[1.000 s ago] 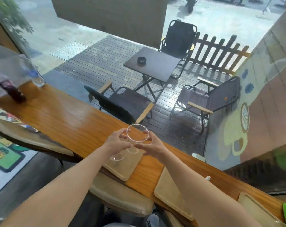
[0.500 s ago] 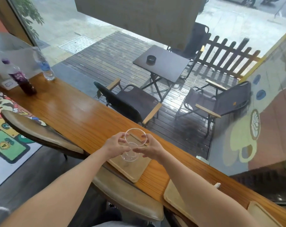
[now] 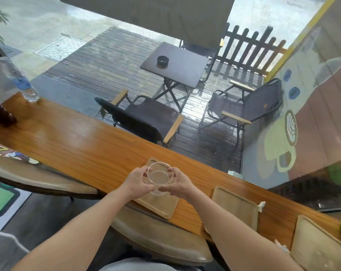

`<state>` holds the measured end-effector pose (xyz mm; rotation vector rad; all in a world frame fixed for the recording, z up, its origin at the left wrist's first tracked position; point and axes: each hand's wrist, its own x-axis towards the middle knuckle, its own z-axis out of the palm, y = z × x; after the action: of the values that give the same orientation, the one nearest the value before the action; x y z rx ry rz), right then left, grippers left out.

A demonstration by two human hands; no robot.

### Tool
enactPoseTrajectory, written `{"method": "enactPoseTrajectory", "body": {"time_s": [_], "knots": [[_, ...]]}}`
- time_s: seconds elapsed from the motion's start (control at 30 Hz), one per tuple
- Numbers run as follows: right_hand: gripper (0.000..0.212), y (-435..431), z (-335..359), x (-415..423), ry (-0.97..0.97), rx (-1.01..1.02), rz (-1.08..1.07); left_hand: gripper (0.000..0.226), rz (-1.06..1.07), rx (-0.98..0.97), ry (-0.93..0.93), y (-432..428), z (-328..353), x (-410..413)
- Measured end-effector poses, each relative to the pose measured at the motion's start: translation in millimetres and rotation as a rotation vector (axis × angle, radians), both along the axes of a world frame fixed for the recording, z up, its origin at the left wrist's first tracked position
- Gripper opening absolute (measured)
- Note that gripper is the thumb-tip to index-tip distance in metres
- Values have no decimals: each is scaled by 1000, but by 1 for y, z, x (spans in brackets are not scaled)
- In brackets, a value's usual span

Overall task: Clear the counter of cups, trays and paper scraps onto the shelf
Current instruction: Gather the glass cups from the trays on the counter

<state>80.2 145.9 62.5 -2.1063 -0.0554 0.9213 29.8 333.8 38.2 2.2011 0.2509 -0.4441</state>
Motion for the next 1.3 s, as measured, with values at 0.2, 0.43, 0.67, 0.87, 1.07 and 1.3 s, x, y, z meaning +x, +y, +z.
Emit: {"method": "enactPoseTrajectory", "body": {"time_s": [0.2, 0.43, 0.67, 0.87, 1.07, 1.3], "knots": [[82, 0, -8, -13, -6, 0, -31, 61, -34, -14, 12, 3, -10, -4], [83, 0, -11, -22, 16, 16, -72, 76, -75, -10, 38, 3, -9, -5], [84, 1, -18, -25, 24, -8, -68, 78, -76, 5, 7, 2, -9, -9], [83, 2, -25, -29, 62, 0, -96, 84, -76, 34, 4, -2, -10, -11], [86, 1, -27, -33, 83, 26, -100, 83, -82, 51, 21, -5, -13, -15], [91, 1, -30, -33, 64, 0, -81, 78, -78, 59, 67, -9, -14, -16]]}}
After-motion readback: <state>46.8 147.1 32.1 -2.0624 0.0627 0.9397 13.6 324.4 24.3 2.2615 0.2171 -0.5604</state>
